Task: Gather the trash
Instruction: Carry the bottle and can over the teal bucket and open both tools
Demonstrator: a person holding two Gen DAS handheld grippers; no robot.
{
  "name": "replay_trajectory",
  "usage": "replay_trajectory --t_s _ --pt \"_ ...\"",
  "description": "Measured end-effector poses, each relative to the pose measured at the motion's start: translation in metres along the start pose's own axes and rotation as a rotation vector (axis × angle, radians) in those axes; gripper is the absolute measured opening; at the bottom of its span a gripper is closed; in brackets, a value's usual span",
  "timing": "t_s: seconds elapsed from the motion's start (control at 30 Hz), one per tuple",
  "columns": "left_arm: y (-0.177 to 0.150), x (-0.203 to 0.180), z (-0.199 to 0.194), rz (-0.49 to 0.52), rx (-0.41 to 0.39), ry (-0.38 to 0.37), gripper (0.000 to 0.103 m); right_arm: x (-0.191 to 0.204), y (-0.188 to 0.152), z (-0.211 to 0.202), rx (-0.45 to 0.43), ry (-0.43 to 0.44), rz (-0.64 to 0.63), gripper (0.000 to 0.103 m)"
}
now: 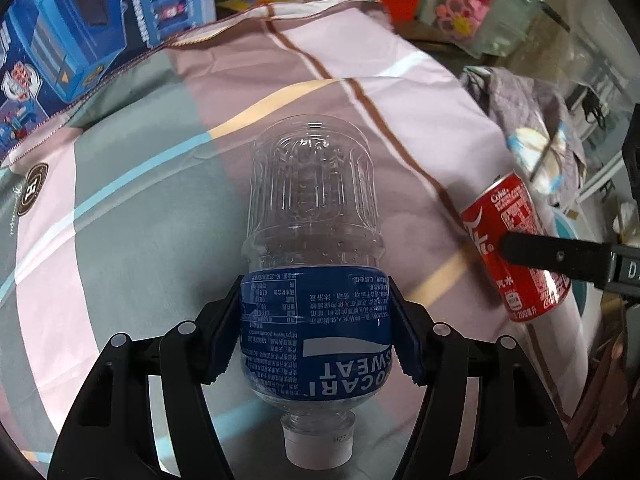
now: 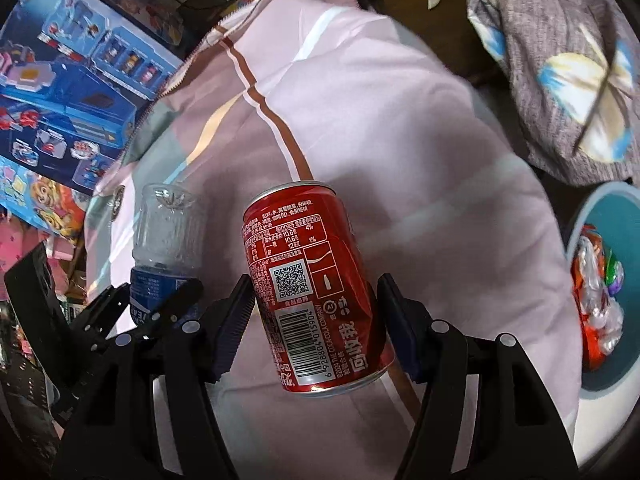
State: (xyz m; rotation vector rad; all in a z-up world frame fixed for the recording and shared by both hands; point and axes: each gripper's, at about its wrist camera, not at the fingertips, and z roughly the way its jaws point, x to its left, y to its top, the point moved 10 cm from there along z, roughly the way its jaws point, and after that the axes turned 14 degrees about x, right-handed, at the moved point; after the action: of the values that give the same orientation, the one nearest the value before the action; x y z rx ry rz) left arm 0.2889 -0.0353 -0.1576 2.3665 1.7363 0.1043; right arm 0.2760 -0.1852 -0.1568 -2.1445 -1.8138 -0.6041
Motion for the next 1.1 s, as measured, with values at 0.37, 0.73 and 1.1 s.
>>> replay_trajectory --t_s 0.37,0.73,1.1 --pt "-0.025 -0.074 -0.027 0.096 -0.014 -0.055 0.066 -0.042 -0.037 -0.052 -0.097 0.082 0.092 0.061" --pt "-0.038 -0.159 -0.043 0.223 -0.022 -0.064 0.066 -0.102 -0.068 -0.101 -0.203 0.111 0.175 0.061" --pt "-0.043 -0.247 -0.042 0.361 -0.003 -0.046 0.066 -0.184 -0.096 -0.145 -0.302 0.156 0.294 0.061"
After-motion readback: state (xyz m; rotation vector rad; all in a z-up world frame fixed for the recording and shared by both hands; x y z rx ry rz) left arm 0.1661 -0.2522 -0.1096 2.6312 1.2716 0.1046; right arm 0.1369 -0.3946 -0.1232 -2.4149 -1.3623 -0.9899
